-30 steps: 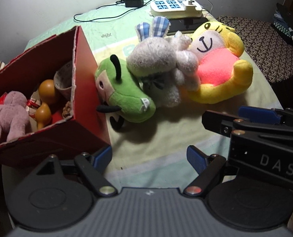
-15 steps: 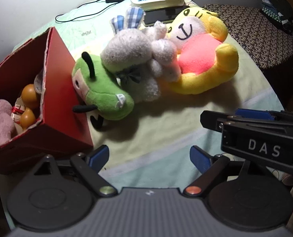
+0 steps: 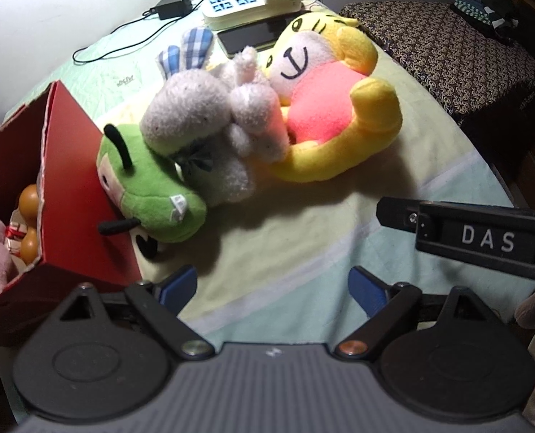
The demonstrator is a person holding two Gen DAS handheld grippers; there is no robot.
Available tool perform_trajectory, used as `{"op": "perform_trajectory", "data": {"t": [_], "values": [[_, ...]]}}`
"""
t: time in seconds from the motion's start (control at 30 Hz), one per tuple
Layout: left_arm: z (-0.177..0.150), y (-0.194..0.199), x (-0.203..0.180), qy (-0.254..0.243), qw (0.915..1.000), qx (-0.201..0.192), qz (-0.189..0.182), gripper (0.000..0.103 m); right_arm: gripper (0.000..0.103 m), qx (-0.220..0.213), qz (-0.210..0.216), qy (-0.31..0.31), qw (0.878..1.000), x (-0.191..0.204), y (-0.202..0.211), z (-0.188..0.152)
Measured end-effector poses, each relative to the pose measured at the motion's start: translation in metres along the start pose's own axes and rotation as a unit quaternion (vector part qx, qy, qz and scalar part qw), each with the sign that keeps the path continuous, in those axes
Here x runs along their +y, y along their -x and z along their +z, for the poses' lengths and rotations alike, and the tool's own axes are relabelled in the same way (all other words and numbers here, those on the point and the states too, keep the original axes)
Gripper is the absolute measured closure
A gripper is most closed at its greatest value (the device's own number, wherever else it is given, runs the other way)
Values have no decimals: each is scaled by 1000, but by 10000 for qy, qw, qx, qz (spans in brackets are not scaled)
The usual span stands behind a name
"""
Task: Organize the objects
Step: 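Move the right tool toward the yellow tiger plush in pink shirt, then grasp the yellow tiger plush with the right tool and lift it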
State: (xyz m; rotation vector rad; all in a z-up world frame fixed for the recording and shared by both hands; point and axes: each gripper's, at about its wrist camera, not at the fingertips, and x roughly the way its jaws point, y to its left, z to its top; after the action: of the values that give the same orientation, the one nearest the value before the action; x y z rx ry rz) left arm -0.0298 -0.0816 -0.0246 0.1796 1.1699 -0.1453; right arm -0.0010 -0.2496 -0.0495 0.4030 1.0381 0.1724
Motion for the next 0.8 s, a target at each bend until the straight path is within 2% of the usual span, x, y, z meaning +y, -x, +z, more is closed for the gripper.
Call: {"op": "perform_trajectory", "data": {"t": [0.13, 0.37, 0.57, 0.8], "values": [[10, 3, -6, -153, 9996, -217, -79, 12, 43, -59, -78, -165, 9998, -12, 2, 6], [30, -5, -7, -6, 9973, -380, -633, 11, 43, -262, -199, -448, 9985, -37, 6, 20], [45, -14, -7, 207, 9886, -515, -1401, 12, 43, -484, 353, -833, 9947, -53, 4, 42], [53, -21, -10, 263, 9765, -751, -2005, 16, 42, -685, 964, -990, 9880, -51, -7, 69]]}}
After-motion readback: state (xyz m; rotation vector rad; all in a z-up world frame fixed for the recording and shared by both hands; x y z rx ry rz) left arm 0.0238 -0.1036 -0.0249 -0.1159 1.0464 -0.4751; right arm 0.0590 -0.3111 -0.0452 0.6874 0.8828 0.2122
